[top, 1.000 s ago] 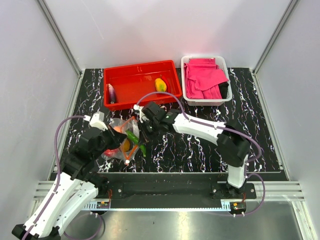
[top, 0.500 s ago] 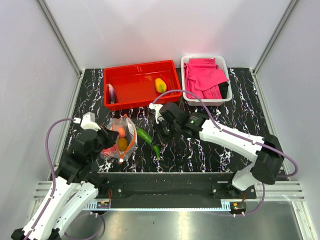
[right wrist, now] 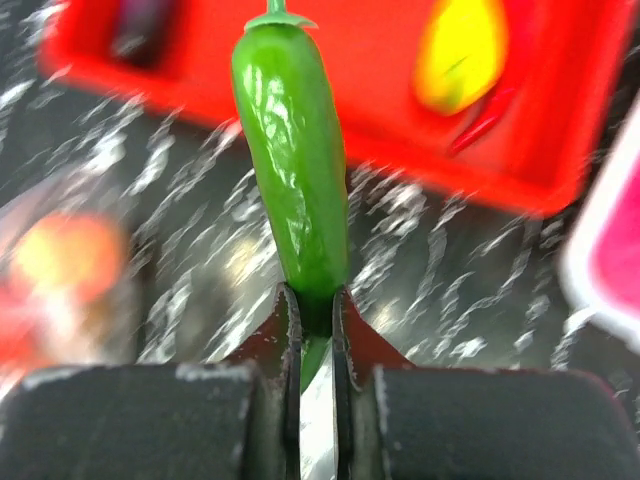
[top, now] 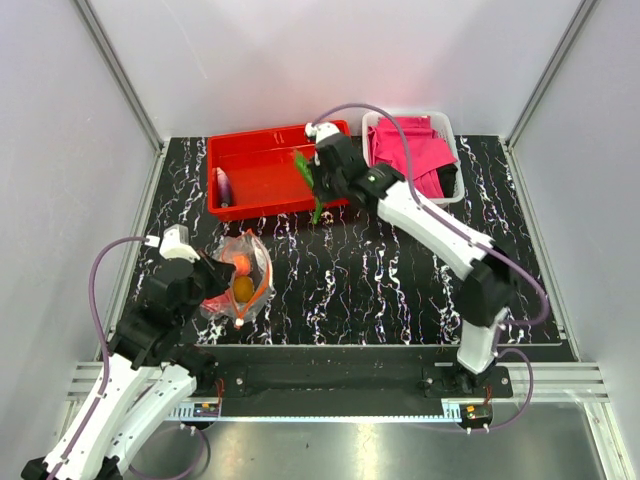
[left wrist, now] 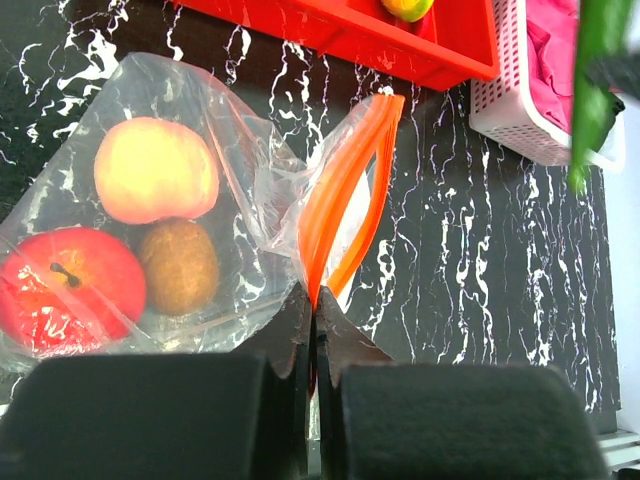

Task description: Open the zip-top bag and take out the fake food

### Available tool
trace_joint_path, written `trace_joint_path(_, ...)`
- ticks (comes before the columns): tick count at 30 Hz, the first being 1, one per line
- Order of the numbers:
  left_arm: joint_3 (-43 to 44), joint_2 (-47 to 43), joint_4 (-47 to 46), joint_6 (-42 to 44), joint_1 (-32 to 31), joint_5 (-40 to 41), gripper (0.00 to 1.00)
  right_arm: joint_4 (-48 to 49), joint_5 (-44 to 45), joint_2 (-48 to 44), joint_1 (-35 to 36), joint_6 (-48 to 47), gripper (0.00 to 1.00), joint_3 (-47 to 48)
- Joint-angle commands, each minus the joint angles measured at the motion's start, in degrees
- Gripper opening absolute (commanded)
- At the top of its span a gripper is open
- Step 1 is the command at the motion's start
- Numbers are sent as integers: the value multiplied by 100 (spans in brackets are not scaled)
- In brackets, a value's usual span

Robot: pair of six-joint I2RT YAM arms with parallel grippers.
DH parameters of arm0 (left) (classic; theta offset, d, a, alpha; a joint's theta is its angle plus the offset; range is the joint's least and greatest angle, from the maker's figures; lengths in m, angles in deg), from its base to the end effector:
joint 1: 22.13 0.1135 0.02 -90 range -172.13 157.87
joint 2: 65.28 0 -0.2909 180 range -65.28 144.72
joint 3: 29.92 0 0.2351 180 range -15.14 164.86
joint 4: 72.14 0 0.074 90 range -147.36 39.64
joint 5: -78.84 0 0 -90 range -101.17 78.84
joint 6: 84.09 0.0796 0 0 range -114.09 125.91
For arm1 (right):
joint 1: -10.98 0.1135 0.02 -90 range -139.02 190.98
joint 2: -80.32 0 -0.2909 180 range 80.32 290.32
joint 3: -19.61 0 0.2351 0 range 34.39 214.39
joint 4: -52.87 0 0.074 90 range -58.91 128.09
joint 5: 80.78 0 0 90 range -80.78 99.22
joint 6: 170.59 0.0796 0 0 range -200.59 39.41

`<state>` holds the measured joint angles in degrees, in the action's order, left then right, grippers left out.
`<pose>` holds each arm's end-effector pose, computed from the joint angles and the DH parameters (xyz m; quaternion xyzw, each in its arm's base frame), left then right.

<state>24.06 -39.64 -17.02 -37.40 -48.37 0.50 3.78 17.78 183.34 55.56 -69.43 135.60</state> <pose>0.0971 -0.0299 0.2825 -0.1784 0.8299 -0.2263 0.4776 0.3203 0.2990 0.3597 -0.2232 0.8612 0.1524 0.4305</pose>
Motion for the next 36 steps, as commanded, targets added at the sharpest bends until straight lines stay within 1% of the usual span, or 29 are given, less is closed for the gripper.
trace_joint_path(1, 299, 89, -219, 174, -13, 56, 0, 11, 981, 1067, -458, -815, 0, 1048)
trace_joint_path(3, 255, 98, -280, 200, -13, 29, 0, 20, 1148, 1447, -660, -974, 0, 1584)
trace_joint_path(4, 246, 107, -289, 209, -13, 3, 0, 12, 1227, 1832, -739, -1080, 0, 1778)
trace_joint_path(5, 237, 116, -342, 218, -13, -6, 0, 12, 1253, 2018, -801, -1081, 0, 2136)
trace_joint_path(11, 123, 116, -518, 384, -13, -190, 0, -6, 1412, 3293, -1197, -1853, 0, 3377)
trace_joint_path(15, 123, 89, -588, 481, -13, -234, 0, 11, 1500, 3926, -1399, -2135, 0, 3818)
trace_joint_path(17, 140, 89, -623, 516, -13, -234, 0, 12, 1412, 4067, -1460, -2170, 0, 3984)
trace_joint_path(19, 149, 107, -632, 516, -13, -243, 0, 12, 1306, 4252, -1513, -2214, 9, 4125)
trace_joint_path(20, 158, 116, -641, 516, -13, -261, 0, 3, 1306, 4313, -1522, -2223, 11, 4187)
trace_joint_path(21, 149, 151, -641, 508, -13, -278, 0, 11, 1306, 4401, -1531, -2275, 18, 4223)
trace_joint_path(23, 158, 168, -650, 473, -13, -313, 0, 12, 1306, 4454, -1548, -2276, 27, 4302)
trace_joint_path(24, 167, 186, -659, 464, -13, -322, 0, 3, 1254, 4472, -1549, -2241, 34, 4319)
trace_joint_path(25, 167, 177, -667, 446, -13, -348, 0, -15, 1193, 4446, -1549, -2206, 38, 4267)
trace_joint_path(27, 167, 195, -676, 402, -13, -401, 0, -15, 1113, 4306, -1549, -2057, 52, 4206)
trace_joint_path(28, 167, 195, -685, 385, -13, -419, 0, -32, 1122, 4244, -1549, -1995, 64, 4118)
trace_joint_path(29, 158, 195, -702, 359, -13, -445, 0, -50, 1131, 4191, -1549, -1925, 71, 4083)
trace_joint_path(32, 175, 256, -720, 332, -13, -515, 0, -356, 982, 3910, -1549, -1591, 80, 4091)
trace_joint_path(35, 202, 300, -738, 253, -13, -542, 0, -831, 674, 3515, -1549, -1152, 84, 4013)
trace_joint_path(36, 228, 335, -755, 244, -13, -551, 0, -1006, 421, 3253, -1549, -751, 85, 3916)
